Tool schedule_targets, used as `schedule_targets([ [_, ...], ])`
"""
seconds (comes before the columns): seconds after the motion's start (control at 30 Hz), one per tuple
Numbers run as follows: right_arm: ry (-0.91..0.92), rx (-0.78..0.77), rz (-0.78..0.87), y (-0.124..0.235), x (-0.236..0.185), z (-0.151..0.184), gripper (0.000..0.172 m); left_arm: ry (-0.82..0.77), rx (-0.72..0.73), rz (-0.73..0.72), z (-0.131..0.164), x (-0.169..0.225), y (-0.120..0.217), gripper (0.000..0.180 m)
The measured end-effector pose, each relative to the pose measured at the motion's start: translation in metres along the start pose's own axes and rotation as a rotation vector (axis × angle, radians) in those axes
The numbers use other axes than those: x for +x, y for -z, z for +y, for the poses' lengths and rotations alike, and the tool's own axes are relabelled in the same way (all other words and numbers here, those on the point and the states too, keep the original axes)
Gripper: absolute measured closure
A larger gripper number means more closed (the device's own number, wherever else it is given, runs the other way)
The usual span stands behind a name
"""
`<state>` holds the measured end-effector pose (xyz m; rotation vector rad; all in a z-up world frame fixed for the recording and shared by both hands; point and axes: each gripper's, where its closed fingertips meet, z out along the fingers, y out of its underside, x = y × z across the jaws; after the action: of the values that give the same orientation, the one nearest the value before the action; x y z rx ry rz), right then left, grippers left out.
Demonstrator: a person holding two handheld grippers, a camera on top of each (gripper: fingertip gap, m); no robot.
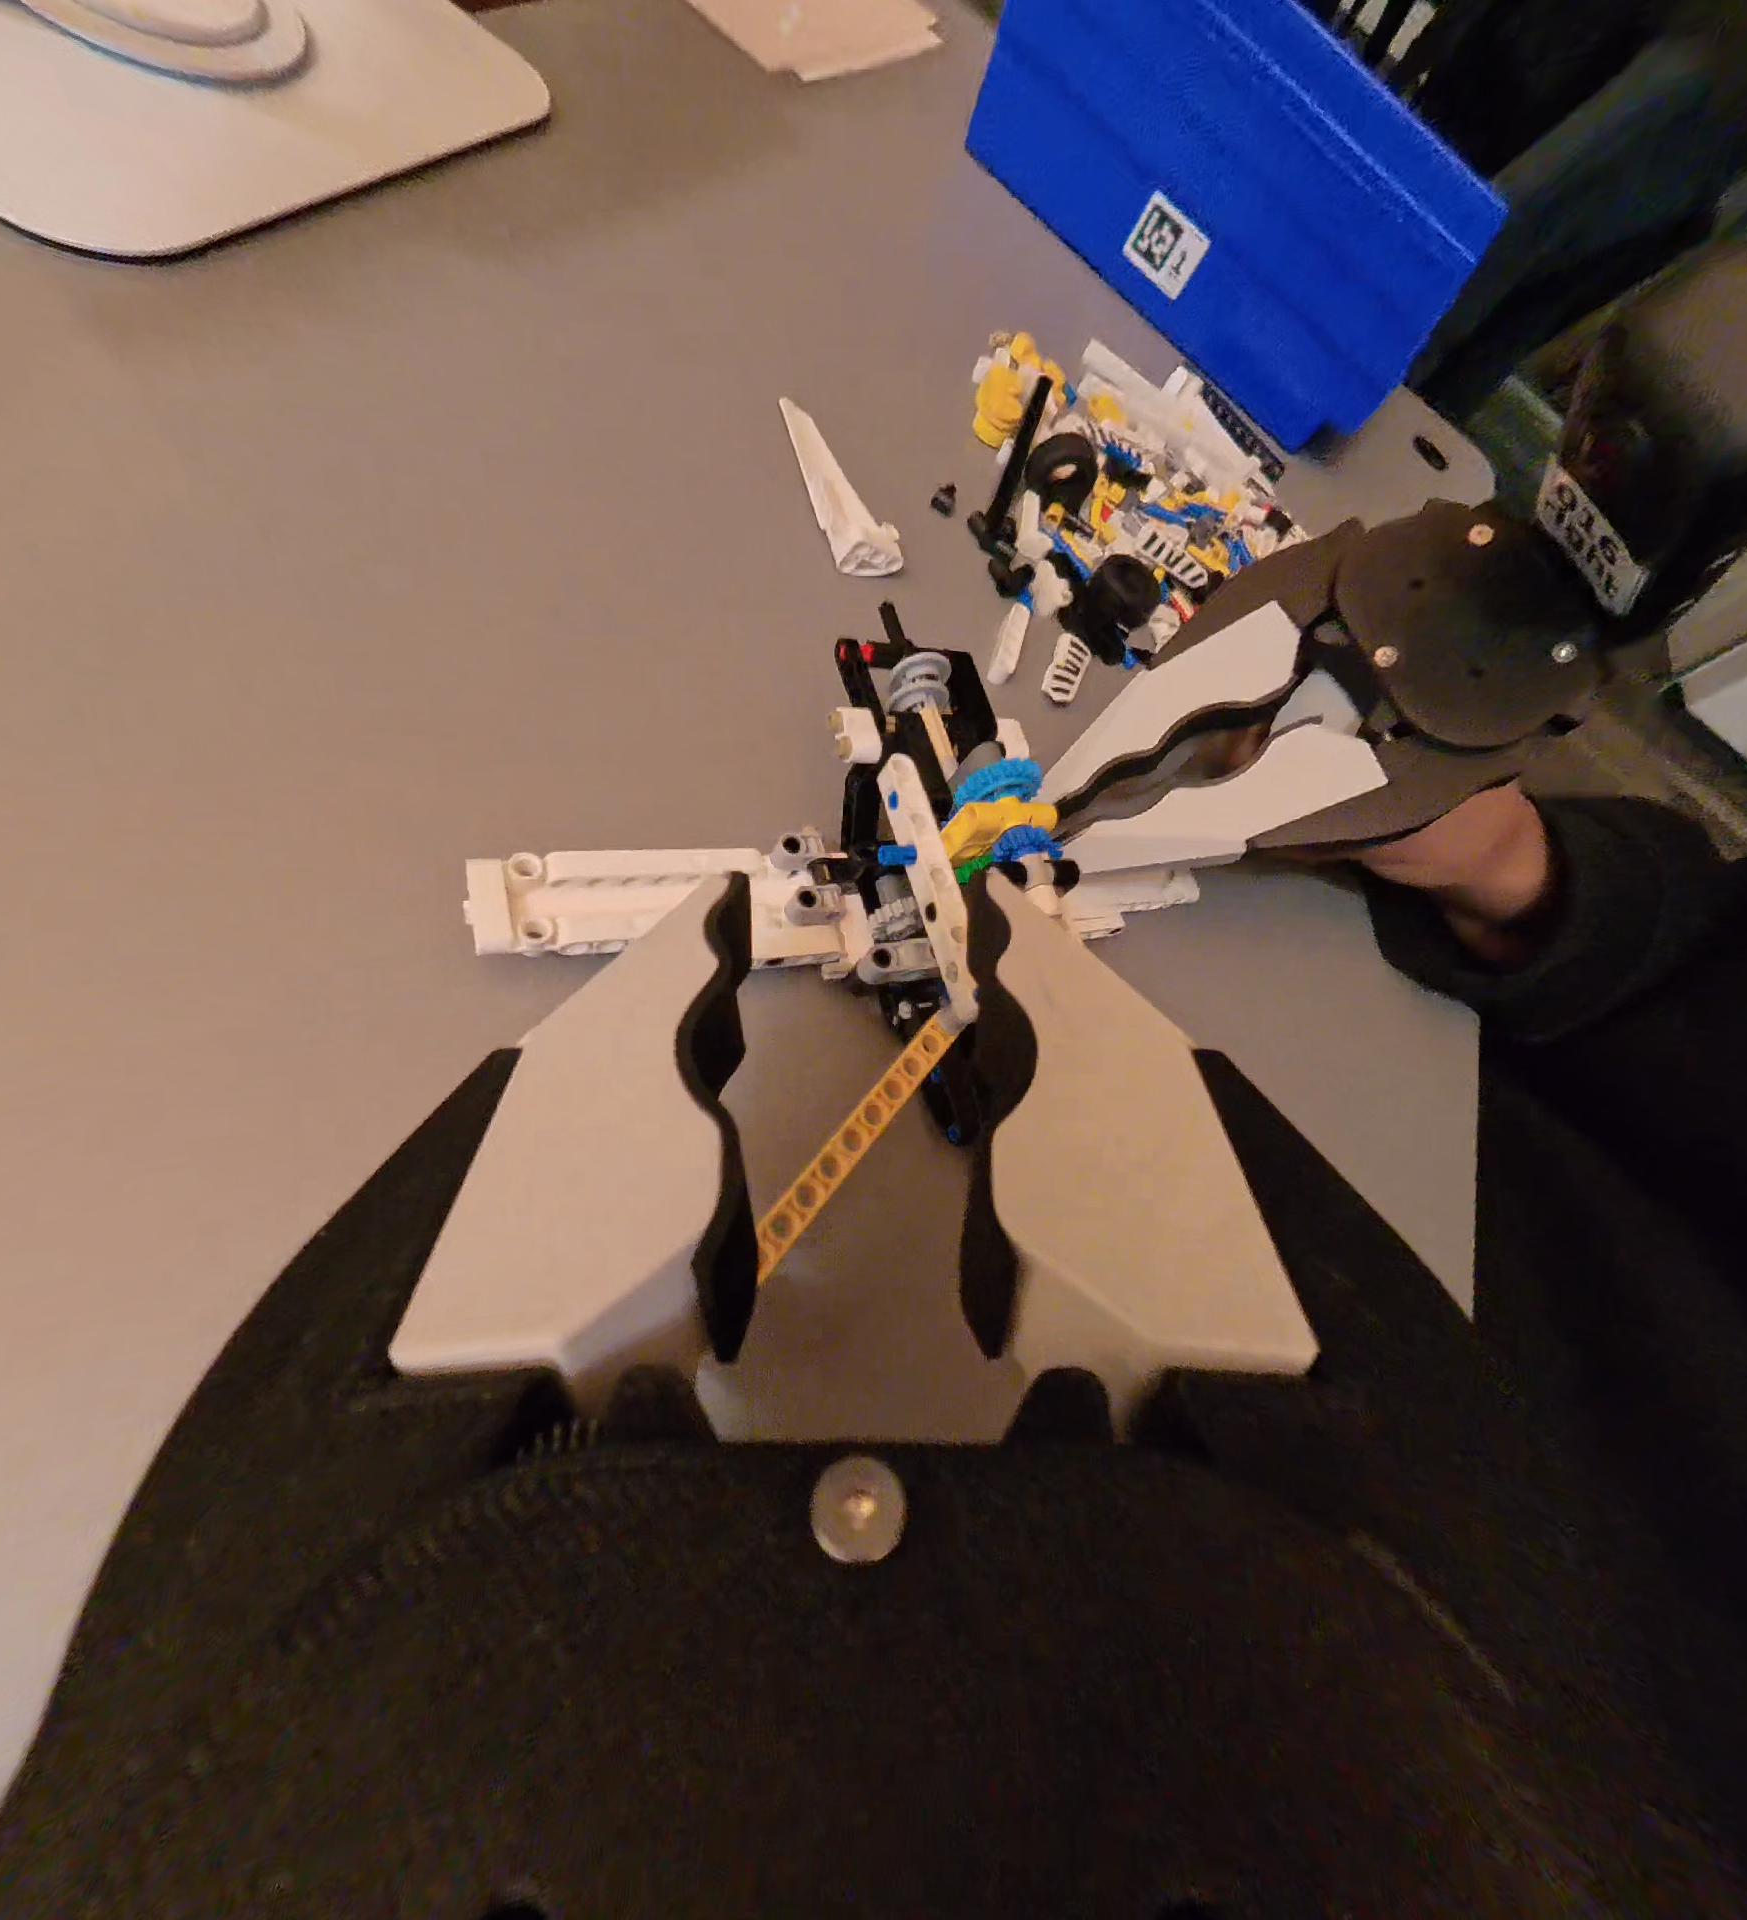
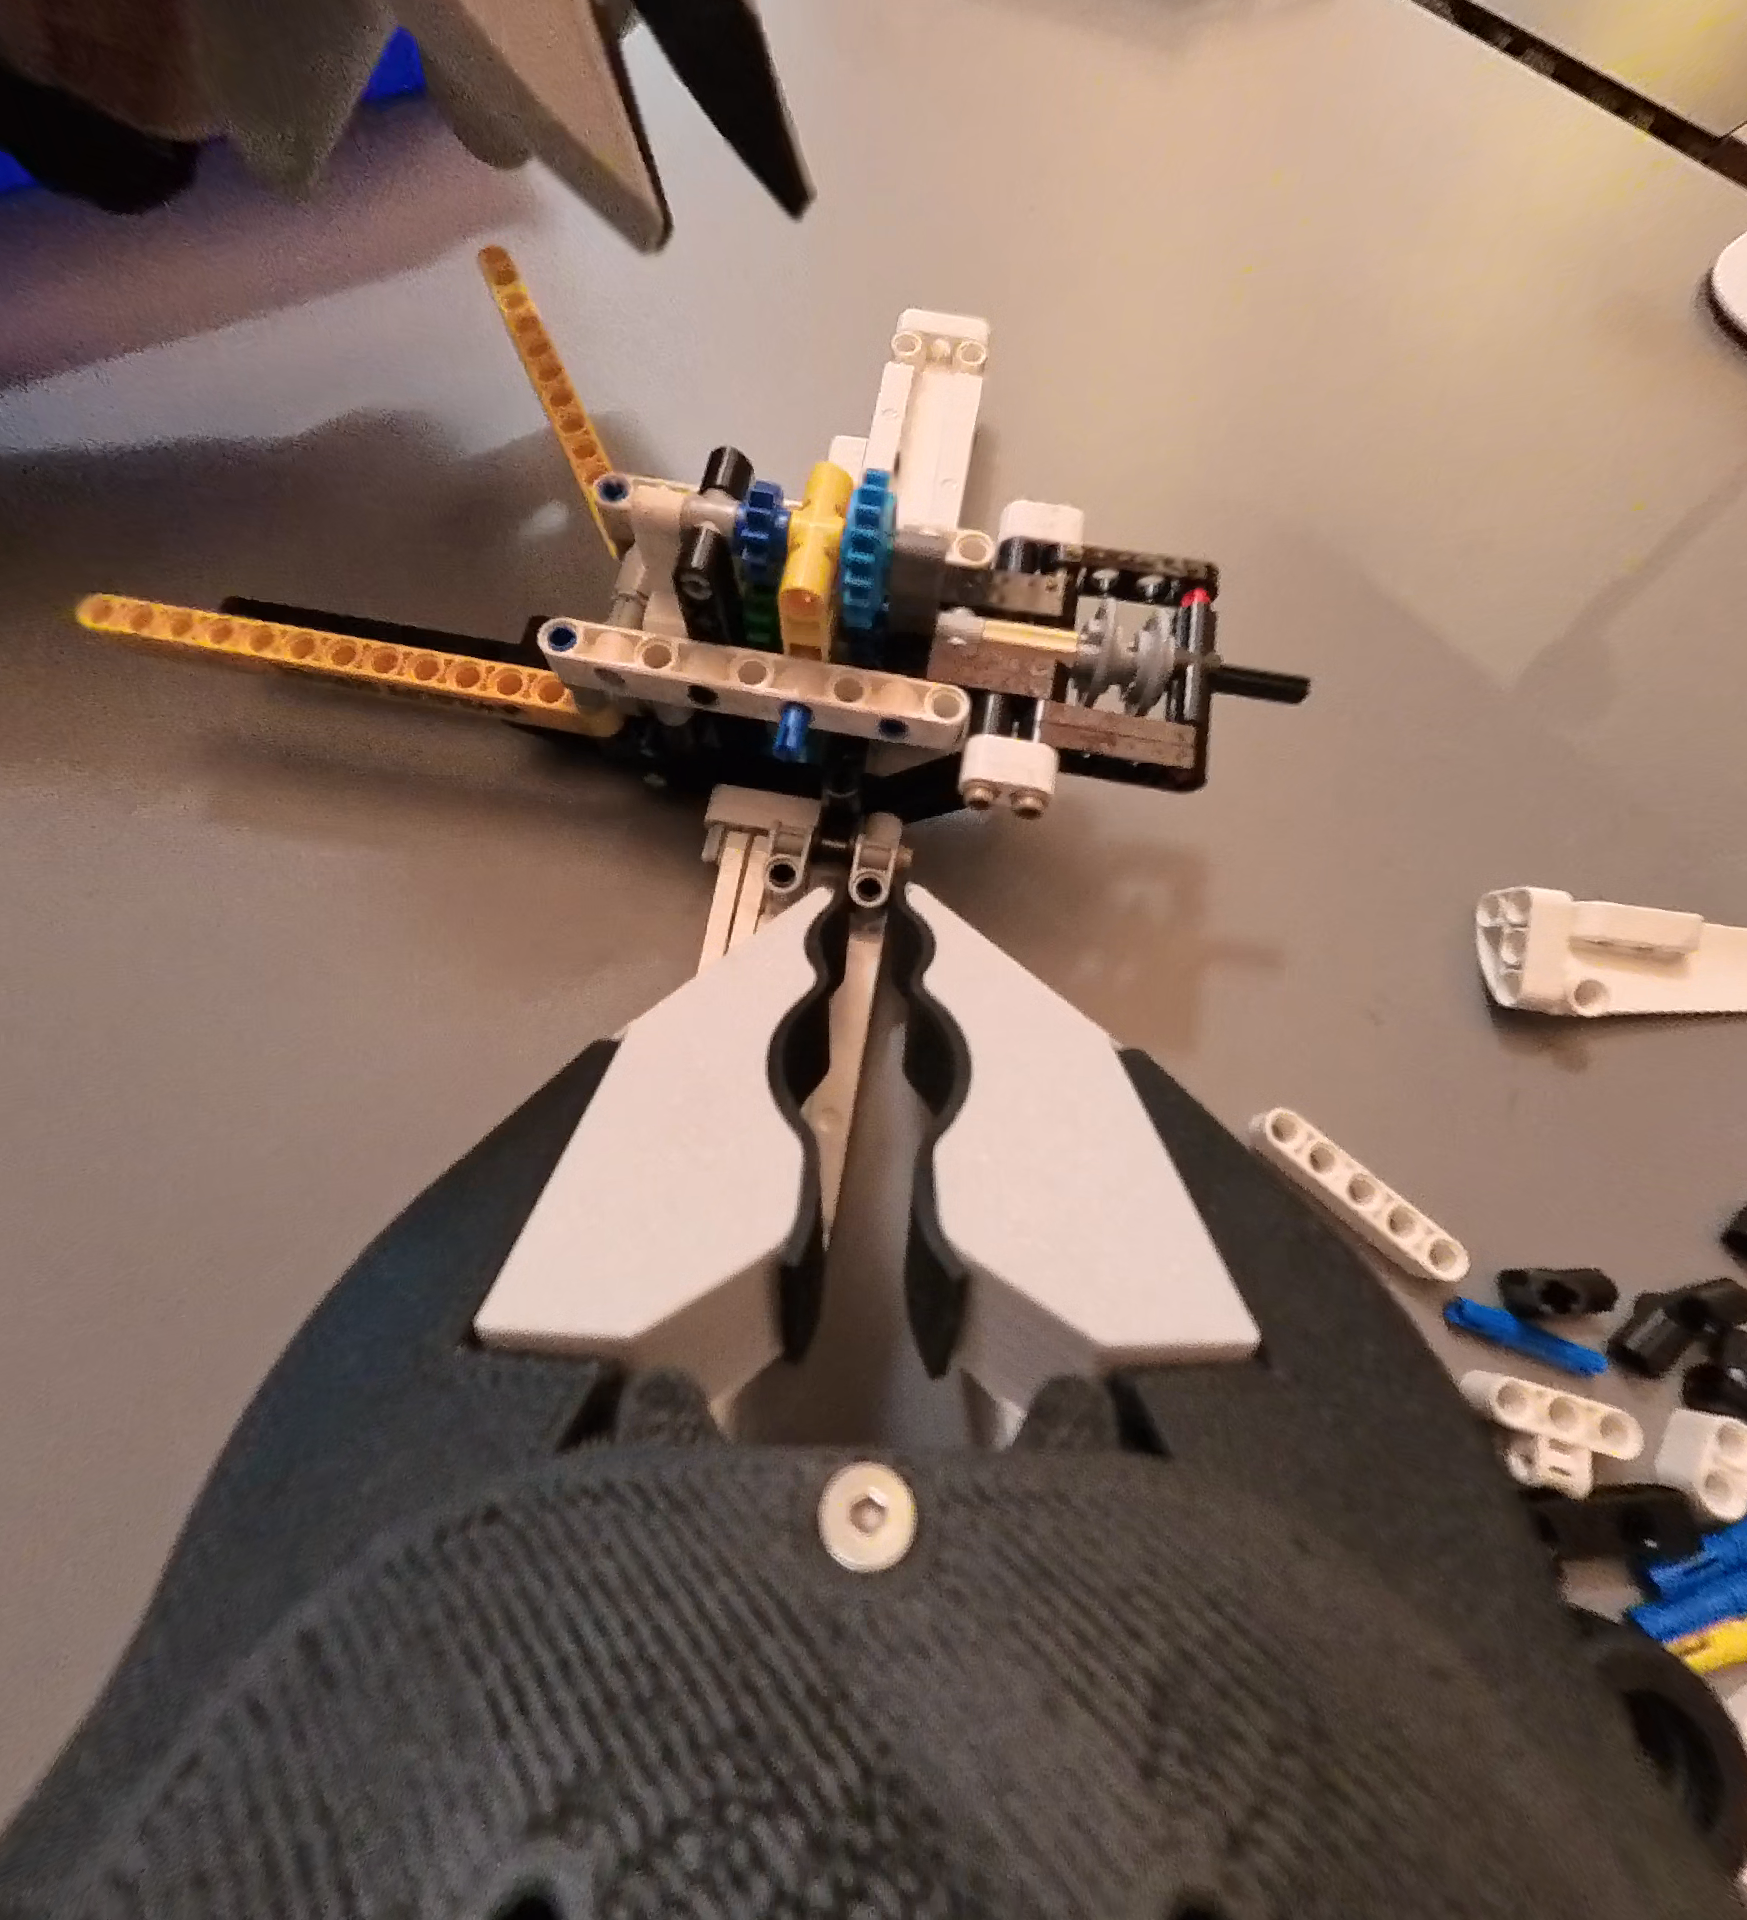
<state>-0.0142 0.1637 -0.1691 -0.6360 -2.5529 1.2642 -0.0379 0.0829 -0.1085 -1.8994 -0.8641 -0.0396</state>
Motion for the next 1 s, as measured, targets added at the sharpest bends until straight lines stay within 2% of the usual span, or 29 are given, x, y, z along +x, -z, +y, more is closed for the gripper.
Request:
schedule_targets([
  [0.17,0.021,-0.015,0.018,-0.002,0.003,0.001,0.166,-0.051,-0.081,-0.016,0.015,-0.003,-0.003,0.148],
  [0.3,0.02,-0.014,0.016,-0.003,0.003,0.001,0.166,-0.089,-0.211,0.015,0.037,0.005,-0.012,0.149],
  [0.43,0.008,-0.015,0.019,-0.003,0.005,0.001,0.166,-0.15,-0.32,0.026,0.056,0.011,-0.016,0.167],
  [0.63,-0.053,-0.019,-0.011,-0.003,0.008,0.001,0.166,-0.097,-0.33,0.041,0.057,0.012,-0.016,0.17],
  [1.0,-0.042,-0.019,0.004,-0.003,0.008,0.001,0.166,-0.154,-0.327,0.002,0.056,0.011,-0.017,0.17],
])
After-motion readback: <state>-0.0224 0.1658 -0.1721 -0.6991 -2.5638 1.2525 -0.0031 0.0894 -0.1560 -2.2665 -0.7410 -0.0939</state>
